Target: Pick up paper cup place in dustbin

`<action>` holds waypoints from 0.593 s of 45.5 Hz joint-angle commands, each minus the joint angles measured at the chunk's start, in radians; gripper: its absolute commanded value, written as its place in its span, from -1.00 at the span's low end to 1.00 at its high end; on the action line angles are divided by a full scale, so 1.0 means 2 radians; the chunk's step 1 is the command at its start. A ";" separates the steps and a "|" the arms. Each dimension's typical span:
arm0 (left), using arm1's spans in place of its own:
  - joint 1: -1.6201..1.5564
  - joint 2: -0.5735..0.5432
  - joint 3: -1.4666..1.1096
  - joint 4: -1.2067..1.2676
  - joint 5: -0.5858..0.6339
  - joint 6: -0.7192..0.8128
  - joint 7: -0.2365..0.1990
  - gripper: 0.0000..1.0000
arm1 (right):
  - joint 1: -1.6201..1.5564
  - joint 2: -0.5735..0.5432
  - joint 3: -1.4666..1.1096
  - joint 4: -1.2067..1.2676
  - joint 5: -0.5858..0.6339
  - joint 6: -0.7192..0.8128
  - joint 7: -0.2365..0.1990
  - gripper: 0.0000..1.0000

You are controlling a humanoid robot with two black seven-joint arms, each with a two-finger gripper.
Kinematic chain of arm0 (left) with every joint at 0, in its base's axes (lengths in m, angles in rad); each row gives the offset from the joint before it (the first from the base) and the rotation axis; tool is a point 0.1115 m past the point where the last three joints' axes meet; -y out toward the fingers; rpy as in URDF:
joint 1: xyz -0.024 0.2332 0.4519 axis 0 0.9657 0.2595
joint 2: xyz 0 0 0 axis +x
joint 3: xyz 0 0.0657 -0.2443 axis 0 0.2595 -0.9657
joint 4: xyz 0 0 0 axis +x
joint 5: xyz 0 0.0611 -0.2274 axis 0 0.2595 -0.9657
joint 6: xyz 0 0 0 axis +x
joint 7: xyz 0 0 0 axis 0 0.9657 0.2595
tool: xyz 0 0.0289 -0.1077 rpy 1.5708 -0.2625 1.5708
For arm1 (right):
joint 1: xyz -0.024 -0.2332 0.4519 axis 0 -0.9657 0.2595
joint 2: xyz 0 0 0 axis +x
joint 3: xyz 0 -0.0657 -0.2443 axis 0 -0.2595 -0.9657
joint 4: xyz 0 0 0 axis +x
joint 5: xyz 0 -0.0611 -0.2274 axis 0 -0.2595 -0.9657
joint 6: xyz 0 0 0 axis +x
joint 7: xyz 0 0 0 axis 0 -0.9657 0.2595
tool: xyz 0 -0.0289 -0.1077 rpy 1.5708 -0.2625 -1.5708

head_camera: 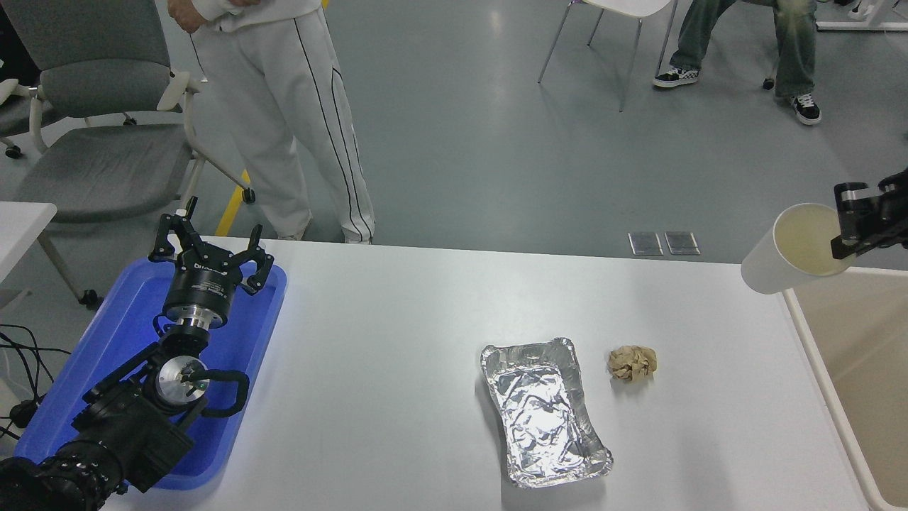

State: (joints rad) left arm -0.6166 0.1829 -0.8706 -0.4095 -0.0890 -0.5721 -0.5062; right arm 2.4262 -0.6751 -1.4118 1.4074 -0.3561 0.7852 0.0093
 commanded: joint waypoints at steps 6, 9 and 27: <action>0.000 0.001 0.000 0.000 0.000 0.000 0.000 1.00 | -0.001 -0.024 -0.042 -0.017 -0.001 0.000 -0.001 -1.00; 0.001 0.000 0.000 0.000 0.000 0.000 0.000 1.00 | -0.003 -0.031 -0.056 -0.024 -0.001 0.000 -0.001 -1.00; 0.001 0.001 0.000 0.000 0.000 0.000 0.000 1.00 | -0.063 -0.100 -0.096 -0.087 -0.001 0.000 0.000 -1.00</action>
State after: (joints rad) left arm -0.6165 0.1836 -0.8706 -0.4097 -0.0890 -0.5723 -0.5062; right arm 2.3896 -0.8113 -1.5657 1.3226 -0.3715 0.7854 0.0083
